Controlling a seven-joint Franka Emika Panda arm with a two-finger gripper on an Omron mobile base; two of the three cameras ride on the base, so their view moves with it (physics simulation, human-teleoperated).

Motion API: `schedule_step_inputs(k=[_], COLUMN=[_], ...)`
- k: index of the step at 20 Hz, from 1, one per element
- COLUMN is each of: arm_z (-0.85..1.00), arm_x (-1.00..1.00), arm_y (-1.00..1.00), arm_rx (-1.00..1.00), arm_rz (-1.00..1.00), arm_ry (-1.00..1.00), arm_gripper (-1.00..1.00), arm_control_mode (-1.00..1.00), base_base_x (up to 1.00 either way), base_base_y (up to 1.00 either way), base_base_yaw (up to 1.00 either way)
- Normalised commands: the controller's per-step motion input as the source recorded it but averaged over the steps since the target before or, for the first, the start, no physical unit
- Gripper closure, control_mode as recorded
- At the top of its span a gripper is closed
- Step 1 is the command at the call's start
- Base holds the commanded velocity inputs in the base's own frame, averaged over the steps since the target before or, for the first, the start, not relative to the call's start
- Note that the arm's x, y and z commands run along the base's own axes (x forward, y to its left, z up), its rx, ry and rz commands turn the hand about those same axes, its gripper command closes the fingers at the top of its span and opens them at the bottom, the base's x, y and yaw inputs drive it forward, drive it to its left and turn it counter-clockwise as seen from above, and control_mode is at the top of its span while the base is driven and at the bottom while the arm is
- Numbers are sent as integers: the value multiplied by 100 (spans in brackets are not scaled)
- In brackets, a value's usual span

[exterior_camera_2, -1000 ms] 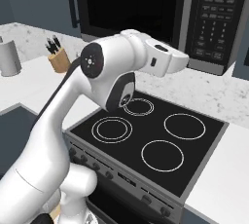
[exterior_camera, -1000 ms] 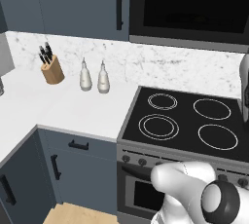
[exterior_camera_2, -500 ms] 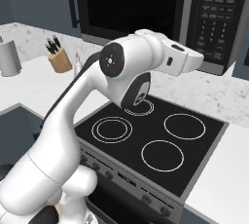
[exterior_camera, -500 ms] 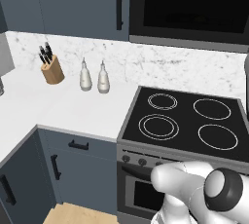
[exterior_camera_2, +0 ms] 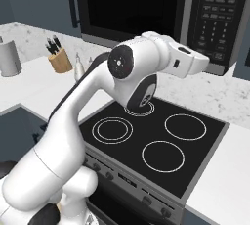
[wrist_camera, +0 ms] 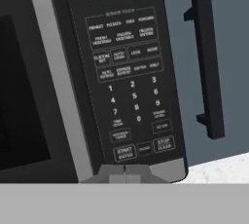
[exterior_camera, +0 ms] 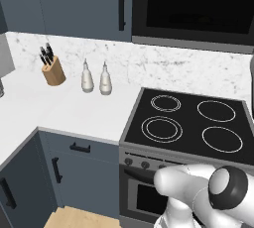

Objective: Pick the squash from the sink and place it in the bowl. Then pick the bowl and place it in the microwave. Then close the microwave door and press the start button.

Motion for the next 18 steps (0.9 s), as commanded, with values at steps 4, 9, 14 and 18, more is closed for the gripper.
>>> schedule_step_inputs(k=[4, 9, 14, 18], arm_z=[-29, -19, -8, -4], arm_x=[1, 12, 27, 26], arm_y=[-4, 0, 0, -9], arm_rx=[0, 0, 0, 0], arm_rz=[0, 0, 0, 0], arm_ry=[0, 0, 0, 0], arm_gripper=[100, 100, 100, 100], arm_control_mode=[-100, -100, -100, -100], base_base_x=[0, 0, 0, 0], base_base_y=[0, 0, 0, 0], base_base_yaw=[0, 0, 0, 0])
